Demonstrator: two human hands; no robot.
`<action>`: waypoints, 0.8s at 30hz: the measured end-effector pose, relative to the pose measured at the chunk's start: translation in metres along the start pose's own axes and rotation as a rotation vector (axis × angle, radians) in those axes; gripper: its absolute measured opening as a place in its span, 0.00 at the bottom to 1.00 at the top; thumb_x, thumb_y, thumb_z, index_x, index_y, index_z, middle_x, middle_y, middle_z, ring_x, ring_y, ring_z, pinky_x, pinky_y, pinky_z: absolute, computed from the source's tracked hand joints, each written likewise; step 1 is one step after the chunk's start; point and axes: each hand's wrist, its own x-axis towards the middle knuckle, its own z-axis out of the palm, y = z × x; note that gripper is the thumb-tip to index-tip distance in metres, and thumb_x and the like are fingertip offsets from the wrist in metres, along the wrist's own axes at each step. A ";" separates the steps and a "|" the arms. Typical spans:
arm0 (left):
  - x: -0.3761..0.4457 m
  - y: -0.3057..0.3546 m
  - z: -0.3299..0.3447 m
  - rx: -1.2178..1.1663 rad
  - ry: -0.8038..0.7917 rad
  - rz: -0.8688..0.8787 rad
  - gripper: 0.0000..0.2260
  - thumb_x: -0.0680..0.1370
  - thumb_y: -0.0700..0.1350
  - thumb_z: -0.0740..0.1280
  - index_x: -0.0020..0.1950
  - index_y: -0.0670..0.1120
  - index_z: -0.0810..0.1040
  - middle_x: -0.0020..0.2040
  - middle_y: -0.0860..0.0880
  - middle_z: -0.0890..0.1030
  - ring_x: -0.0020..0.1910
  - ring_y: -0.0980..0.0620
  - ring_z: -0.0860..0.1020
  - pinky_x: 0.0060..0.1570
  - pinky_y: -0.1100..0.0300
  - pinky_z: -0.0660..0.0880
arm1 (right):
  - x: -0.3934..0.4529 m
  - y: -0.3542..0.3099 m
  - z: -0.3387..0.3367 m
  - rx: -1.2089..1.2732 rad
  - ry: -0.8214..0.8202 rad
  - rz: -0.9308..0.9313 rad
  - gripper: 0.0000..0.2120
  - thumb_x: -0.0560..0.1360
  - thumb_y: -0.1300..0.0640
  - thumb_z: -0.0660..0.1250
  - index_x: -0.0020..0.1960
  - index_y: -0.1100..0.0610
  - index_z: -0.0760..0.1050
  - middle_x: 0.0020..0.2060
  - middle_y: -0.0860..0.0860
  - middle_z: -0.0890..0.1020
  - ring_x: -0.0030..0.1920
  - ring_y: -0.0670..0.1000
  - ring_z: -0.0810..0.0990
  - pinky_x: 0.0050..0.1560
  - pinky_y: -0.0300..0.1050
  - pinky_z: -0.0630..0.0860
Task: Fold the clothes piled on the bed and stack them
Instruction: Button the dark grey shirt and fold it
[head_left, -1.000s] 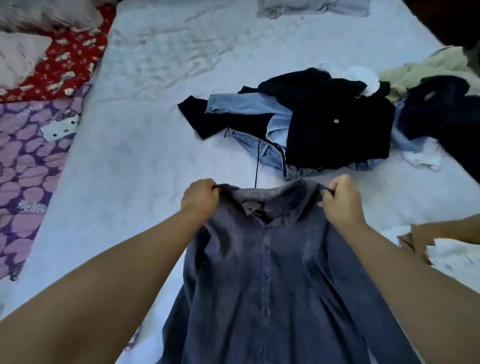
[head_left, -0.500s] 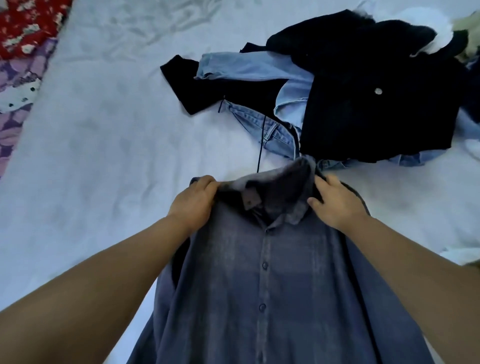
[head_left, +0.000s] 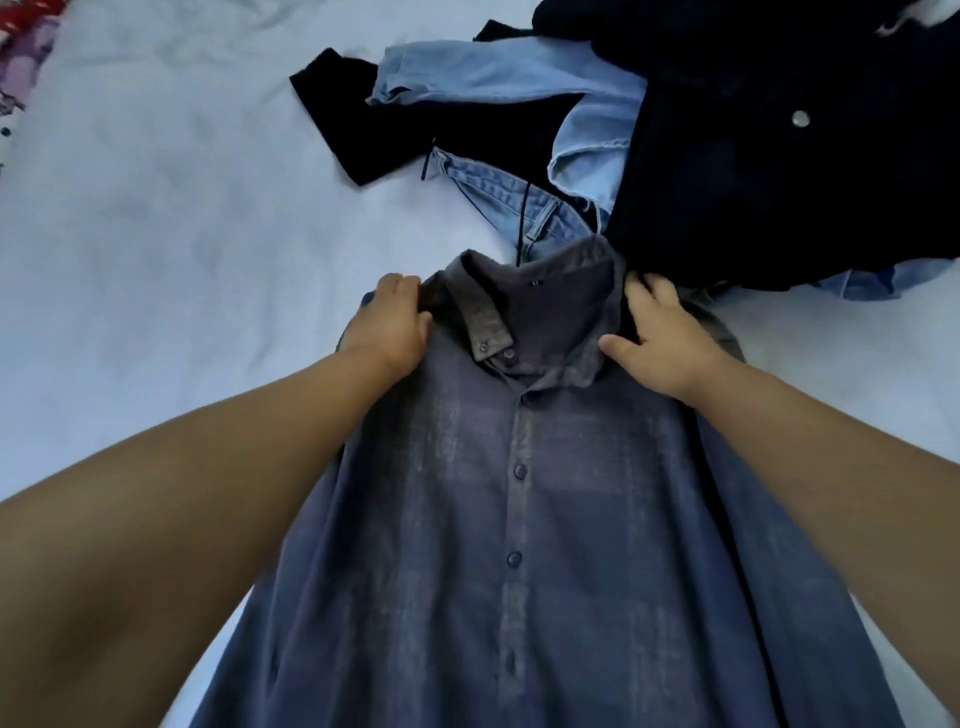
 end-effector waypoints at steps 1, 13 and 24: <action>-0.008 -0.002 0.010 -0.029 -0.075 0.025 0.26 0.81 0.47 0.59 0.77 0.45 0.55 0.77 0.42 0.49 0.72 0.40 0.62 0.67 0.50 0.63 | -0.006 -0.001 0.007 0.015 -0.010 0.010 0.35 0.79 0.51 0.61 0.78 0.57 0.45 0.77 0.56 0.43 0.75 0.57 0.53 0.71 0.47 0.57; -0.142 0.001 0.110 0.298 -0.155 0.254 0.33 0.72 0.61 0.30 0.75 0.51 0.36 0.73 0.53 0.30 0.71 0.51 0.29 0.70 0.49 0.32 | -0.121 -0.015 0.145 -0.241 0.267 -0.119 0.22 0.74 0.51 0.54 0.61 0.60 0.76 0.60 0.57 0.78 0.62 0.60 0.76 0.60 0.59 0.74; -0.274 -0.031 0.149 0.182 0.066 0.383 0.23 0.78 0.53 0.52 0.73 0.48 0.61 0.74 0.46 0.60 0.74 0.42 0.57 0.70 0.46 0.52 | -0.241 -0.018 0.209 -0.217 0.222 -0.050 0.23 0.80 0.51 0.49 0.71 0.56 0.67 0.72 0.54 0.66 0.74 0.53 0.58 0.72 0.55 0.52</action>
